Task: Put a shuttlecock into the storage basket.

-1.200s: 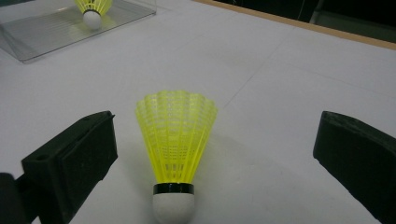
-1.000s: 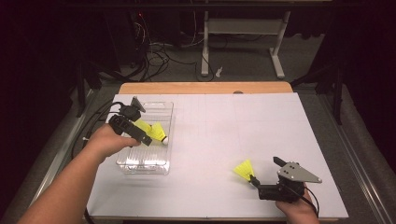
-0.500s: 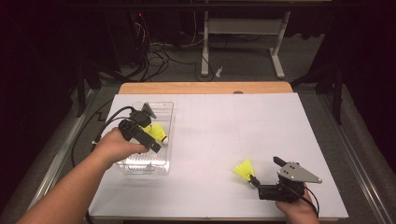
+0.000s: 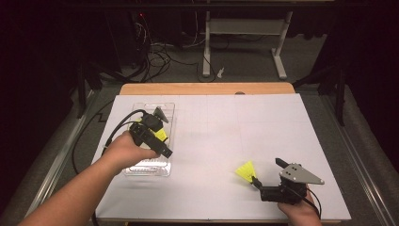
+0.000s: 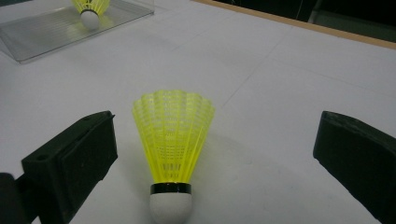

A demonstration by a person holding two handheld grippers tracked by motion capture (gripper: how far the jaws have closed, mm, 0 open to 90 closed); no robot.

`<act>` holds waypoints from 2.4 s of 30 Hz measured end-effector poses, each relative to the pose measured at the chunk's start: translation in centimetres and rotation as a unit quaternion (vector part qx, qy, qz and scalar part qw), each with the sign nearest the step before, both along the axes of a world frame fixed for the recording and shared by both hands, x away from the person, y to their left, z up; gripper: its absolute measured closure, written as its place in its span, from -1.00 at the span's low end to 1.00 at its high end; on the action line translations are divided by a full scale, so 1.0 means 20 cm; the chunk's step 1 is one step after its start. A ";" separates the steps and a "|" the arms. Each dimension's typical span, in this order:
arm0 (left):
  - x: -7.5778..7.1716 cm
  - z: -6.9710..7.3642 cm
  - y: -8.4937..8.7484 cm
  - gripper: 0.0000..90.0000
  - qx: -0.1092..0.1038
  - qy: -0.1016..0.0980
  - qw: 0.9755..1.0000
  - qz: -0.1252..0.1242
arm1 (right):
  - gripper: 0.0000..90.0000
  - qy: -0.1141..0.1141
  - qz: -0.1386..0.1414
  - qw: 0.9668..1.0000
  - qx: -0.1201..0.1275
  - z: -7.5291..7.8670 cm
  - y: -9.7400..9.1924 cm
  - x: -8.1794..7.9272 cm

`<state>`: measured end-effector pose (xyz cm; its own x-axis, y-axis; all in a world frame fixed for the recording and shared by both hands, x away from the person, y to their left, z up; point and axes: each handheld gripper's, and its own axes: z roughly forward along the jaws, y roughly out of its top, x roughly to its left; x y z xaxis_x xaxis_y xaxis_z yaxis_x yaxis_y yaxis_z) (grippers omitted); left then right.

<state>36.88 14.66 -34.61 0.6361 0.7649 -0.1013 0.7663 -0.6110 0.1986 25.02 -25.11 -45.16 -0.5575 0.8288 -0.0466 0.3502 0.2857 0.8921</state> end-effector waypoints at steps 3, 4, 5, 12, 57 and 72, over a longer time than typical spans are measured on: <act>-0.02 0.00 -0.01 -0.99 -0.005 0.002 1.000 -0.006 | -1.00 0.000 -0.002 1.000 0.001 0.00 0.00 0.00; -0.02 0.00 -0.02 -0.99 -0.004 0.002 1.000 -0.007 | -1.00 0.000 -0.003 1.000 0.001 0.00 -0.01 0.00; -0.03 0.00 -0.02 -0.99 -0.004 0.001 1.000 -0.009 | -1.00 0.000 -0.004 1.000 0.002 0.00 -0.01 0.00; -0.04 0.00 -0.04 -0.99 -0.005 0.004 1.000 -0.012 | -1.00 -0.003 -0.010 1.000 0.006 0.01 -0.02 0.00; -0.05 -0.03 0.00 -0.99 -0.004 0.017 1.000 -0.010 | 0.03 0.097 0.038 0.994 -0.040 -0.11 0.08 0.01; -0.07 -0.06 -0.01 -0.98 0.000 0.021 1.000 -0.018 | 0.39 0.113 0.041 0.990 -0.076 -0.14 0.11 0.02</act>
<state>35.41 14.54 -35.71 0.6581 0.7420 -0.1280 0.7518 -0.6382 0.1658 25.44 -22.97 -48.01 -0.6323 0.7740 -0.0336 0.5062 0.4455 0.7385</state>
